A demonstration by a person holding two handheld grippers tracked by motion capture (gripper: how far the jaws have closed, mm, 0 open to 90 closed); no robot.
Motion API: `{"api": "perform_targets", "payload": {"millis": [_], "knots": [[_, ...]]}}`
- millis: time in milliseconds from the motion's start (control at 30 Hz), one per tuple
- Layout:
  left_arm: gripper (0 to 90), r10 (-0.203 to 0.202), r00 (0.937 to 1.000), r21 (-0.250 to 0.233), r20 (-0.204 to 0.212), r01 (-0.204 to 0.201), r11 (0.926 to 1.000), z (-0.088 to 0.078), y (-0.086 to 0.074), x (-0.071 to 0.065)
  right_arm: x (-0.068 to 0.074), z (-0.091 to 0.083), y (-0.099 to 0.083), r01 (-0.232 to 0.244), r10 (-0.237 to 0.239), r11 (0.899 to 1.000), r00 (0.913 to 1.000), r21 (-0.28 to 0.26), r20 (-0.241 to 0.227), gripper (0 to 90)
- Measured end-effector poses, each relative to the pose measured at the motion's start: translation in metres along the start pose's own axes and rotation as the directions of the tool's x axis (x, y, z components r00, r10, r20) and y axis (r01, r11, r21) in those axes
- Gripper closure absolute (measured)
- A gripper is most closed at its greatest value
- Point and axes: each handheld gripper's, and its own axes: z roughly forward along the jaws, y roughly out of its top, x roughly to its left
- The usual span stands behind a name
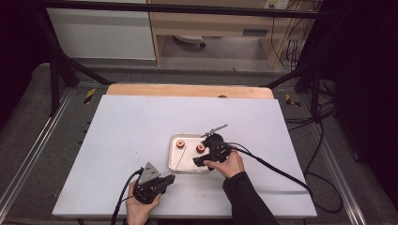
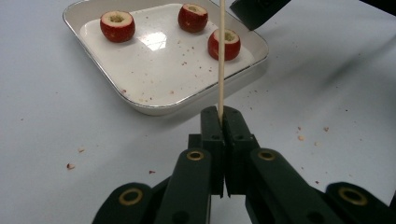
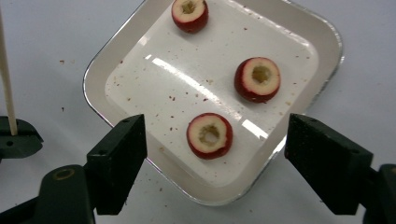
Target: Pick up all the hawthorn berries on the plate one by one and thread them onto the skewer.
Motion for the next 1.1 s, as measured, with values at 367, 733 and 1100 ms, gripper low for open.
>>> {"api": "perform_targets", "payload": {"millis": [367, 733, 1100], "knots": [[88.5, -0.006, 1.0, 0.004, 0.006, 0.006, 1.0, 0.0, -0.001, 0.002, -0.001, 0.015, 0.003, -0.076, 0.076, 0.996, 0.9971, 0.048, 0.005, 38.6], [88.5, 0.002, 1.0, 0.012, 0.009, -0.002, 0.9999, 0.002, -0.001, 0.001, -0.002, 0.025, 0.003, -0.105, 0.105, 0.992, 0.9944, 0.073, 0.008, 48.9], [88.5, 0.001, 1.0, 0.012, 0.009, -0.001, 0.9999, 0.002, -0.001, 0.0, -0.002, 0.029, 0.002, -0.119, 0.119, 0.988, 0.9928, 0.096, 0.009, 58.4]]}}
